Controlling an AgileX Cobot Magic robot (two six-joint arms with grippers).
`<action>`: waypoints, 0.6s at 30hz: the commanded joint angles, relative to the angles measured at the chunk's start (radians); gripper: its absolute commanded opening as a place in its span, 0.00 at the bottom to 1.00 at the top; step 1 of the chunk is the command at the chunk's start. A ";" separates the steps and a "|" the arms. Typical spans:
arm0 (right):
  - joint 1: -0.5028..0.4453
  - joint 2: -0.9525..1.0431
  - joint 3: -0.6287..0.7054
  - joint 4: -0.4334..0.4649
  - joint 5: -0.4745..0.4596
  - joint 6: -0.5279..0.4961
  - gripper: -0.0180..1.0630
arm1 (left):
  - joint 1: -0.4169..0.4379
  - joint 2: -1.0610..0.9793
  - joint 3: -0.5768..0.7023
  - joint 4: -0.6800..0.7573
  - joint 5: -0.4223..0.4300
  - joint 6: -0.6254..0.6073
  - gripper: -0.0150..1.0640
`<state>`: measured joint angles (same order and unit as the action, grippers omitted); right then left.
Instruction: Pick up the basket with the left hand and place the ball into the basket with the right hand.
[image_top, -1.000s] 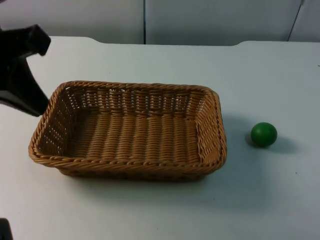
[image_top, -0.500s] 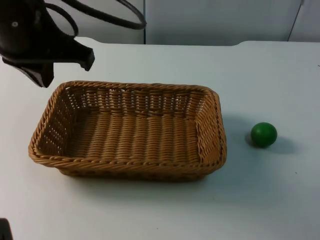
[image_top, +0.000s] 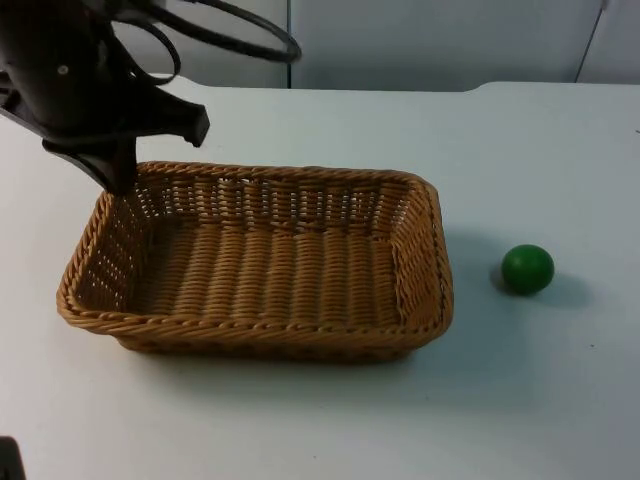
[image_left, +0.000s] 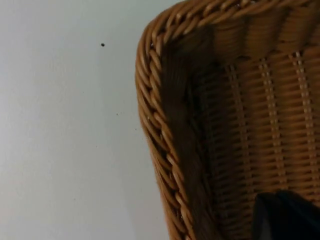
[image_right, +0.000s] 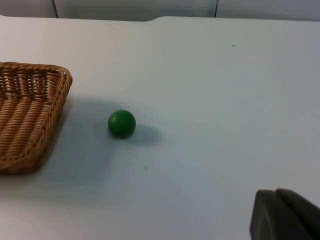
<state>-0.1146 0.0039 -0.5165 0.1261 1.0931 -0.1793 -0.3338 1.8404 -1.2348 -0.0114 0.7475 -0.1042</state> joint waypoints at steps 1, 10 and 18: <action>0.001 -0.004 0.004 0.000 -0.005 0.001 0.02 | 0.069 -0.001 -0.009 -0.135 -0.007 0.067 0.01; 0.001 -0.004 0.004 0.000 -0.005 0.001 0.02 | 0.109 -0.001 -0.009 -0.158 0.021 0.098 0.01; 0.001 -0.004 0.004 0.000 -0.005 0.001 0.02 | 0.109 0.030 -0.009 -0.131 0.043 0.104 0.28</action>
<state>-0.1146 0.0039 -0.5165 0.1261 1.0931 -0.1793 -0.2250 1.8652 -1.2365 -0.1458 0.7808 0.0000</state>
